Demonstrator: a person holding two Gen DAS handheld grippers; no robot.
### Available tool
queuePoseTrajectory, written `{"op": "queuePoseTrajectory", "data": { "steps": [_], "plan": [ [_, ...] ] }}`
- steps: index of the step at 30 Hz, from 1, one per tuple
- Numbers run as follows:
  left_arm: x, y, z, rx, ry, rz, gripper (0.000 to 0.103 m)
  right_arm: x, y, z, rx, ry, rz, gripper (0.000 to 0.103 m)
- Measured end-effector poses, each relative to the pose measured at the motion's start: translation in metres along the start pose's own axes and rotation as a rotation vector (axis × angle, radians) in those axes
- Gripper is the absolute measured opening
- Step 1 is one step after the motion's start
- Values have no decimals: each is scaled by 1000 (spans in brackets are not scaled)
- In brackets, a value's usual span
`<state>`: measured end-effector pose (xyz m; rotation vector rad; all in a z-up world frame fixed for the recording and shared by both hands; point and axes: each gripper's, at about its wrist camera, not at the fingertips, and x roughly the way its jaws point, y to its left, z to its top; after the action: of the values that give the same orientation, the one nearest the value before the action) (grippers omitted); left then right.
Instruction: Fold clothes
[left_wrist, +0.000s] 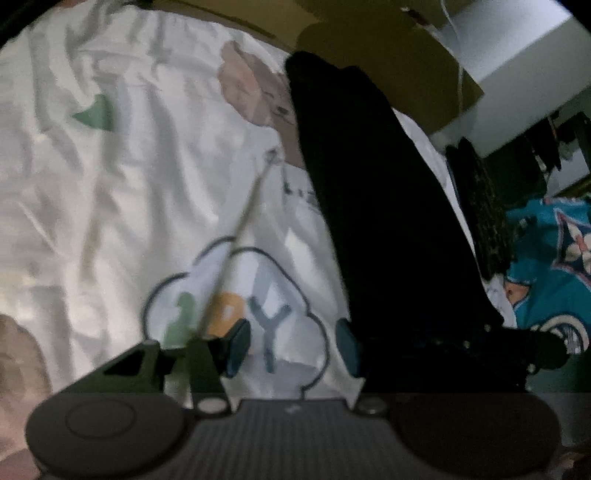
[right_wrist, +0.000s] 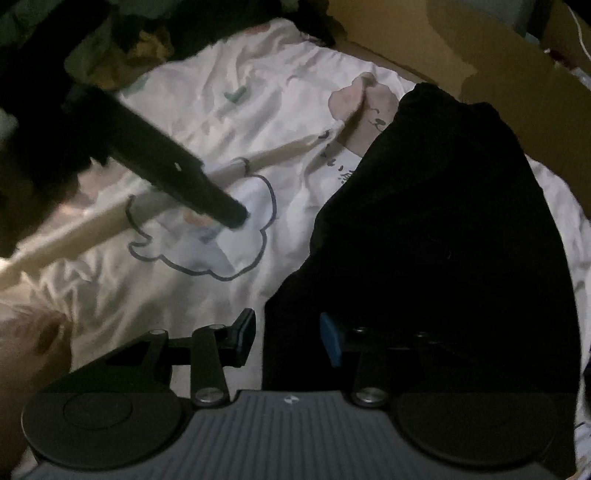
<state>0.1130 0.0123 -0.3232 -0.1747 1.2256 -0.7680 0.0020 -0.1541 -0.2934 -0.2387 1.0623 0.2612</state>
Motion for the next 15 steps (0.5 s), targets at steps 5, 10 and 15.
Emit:
{"op": "queuePoseTrajectory", "data": {
  "steps": [5, 10, 15],
  "plan": [
    [-7, 16, -2, -24, -10, -5, 53, 13, 10, -3, -45, 56, -36, 45],
    [-7, 22, -5, -35, -8, -10, 53, 17, 11, -7, -57, 72, -47, 28],
    [-5, 16, -9, 2, -2, -19, 53, 9, -1, -8, -13, 59, -39, 7]
  ]
}}
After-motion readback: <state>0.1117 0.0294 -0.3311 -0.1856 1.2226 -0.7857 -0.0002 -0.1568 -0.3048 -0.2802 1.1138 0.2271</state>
